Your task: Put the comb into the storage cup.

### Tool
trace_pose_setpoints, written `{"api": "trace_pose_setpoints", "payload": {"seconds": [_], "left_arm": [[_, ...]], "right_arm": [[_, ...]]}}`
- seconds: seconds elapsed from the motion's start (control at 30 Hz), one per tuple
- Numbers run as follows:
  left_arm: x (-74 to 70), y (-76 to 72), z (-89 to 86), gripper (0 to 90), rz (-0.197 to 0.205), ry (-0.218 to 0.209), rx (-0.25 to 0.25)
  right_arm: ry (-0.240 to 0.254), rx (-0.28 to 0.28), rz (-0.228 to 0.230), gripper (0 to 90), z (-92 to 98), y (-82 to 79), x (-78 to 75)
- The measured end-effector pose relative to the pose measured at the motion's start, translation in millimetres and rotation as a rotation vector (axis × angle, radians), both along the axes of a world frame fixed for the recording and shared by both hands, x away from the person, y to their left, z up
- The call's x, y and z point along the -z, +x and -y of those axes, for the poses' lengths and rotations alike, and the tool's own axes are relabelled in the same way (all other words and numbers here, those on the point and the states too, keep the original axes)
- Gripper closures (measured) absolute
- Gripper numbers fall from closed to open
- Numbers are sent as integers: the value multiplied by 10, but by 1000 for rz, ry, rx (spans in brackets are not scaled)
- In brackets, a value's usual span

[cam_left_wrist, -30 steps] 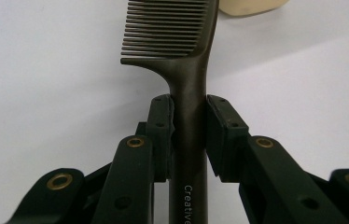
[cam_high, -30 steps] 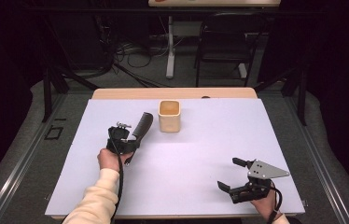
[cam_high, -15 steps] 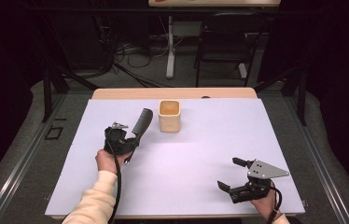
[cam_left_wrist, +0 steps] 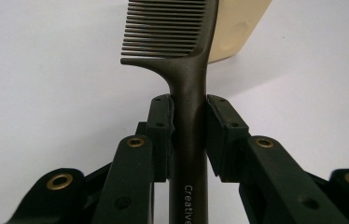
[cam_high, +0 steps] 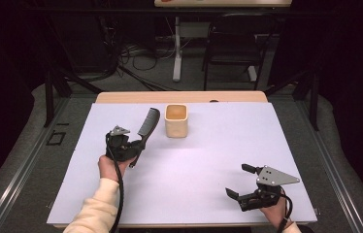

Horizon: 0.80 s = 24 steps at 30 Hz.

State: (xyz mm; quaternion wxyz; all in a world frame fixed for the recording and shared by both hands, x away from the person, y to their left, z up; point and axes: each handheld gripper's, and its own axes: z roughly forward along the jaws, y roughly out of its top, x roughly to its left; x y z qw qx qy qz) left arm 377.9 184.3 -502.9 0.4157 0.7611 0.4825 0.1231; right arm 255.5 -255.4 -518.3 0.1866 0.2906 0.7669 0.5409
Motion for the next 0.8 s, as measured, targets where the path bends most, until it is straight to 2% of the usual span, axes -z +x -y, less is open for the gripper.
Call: {"api": "trace_pose_setpoints", "payload": {"seconds": [0.17, 0.47, 0.63, 0.8], "left_arm": [[-1, 5, -8, 720, 28, -16, 21], [9, 20, -51, 721, 51, -51, 24], [-16, 11, -67, 721, 82, -50, 23], [-16, 17, -76, 720, 86, -46, 18]], "right_arm": [[-1, 5, -2, 9, 5, -3, -1], [-3, 4, -4, 8, -3, 2, 4], [-10, 2, -1, 8, -6, -4, 1], [-11, 1, 1, 8, -1, -7, 1]]}}
